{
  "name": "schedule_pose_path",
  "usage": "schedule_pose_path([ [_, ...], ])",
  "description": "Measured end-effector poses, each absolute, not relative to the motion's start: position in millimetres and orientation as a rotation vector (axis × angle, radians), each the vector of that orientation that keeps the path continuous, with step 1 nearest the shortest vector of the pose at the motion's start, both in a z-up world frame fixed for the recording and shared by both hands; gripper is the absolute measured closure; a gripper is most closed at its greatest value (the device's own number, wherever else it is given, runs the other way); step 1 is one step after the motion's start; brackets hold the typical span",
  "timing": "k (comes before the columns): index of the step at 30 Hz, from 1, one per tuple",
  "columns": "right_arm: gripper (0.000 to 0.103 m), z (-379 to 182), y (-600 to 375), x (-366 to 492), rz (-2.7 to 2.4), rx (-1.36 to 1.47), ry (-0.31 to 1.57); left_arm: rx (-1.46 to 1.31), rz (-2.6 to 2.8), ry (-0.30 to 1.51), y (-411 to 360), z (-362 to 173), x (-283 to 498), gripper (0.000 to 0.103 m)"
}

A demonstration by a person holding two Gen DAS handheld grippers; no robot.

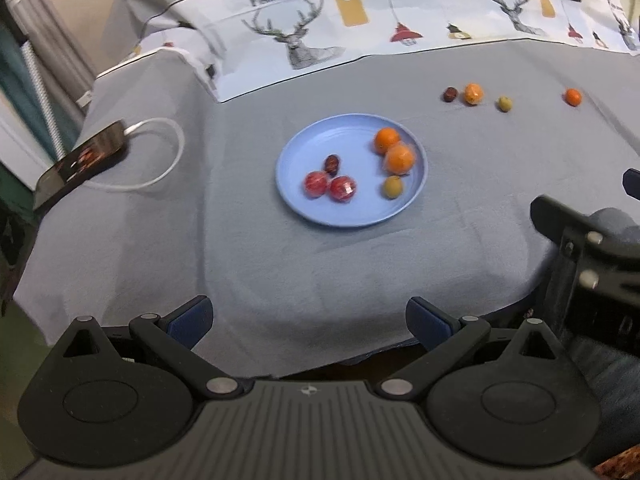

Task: Organize fruits
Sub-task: 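Grasp a red date with the left tool while the right tool grasps a mandarin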

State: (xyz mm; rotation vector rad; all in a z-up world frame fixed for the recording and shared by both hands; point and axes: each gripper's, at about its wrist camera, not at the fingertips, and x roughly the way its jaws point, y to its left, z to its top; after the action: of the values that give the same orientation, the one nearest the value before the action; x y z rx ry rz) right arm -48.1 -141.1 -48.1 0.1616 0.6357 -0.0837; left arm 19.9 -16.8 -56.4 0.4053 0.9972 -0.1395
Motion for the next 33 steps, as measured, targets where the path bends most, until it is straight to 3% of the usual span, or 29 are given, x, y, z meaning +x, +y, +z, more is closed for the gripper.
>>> schedule_pose_path([
  [11,0.001,-85,-259,-31,-0.375,0.275,0.636,0.46,-0.214,0.929,-117,-67,105,0.0],
  [25,0.001,-181,-422,93,-0.627,0.436,0.753,0.554,-0.28,0.966,-234,-171,300,0.0],
  [33,0.001,-226,-459,163,-0.64,0.306,0.78,0.638,-0.474,0.946,-263,-213,338,0.003],
])
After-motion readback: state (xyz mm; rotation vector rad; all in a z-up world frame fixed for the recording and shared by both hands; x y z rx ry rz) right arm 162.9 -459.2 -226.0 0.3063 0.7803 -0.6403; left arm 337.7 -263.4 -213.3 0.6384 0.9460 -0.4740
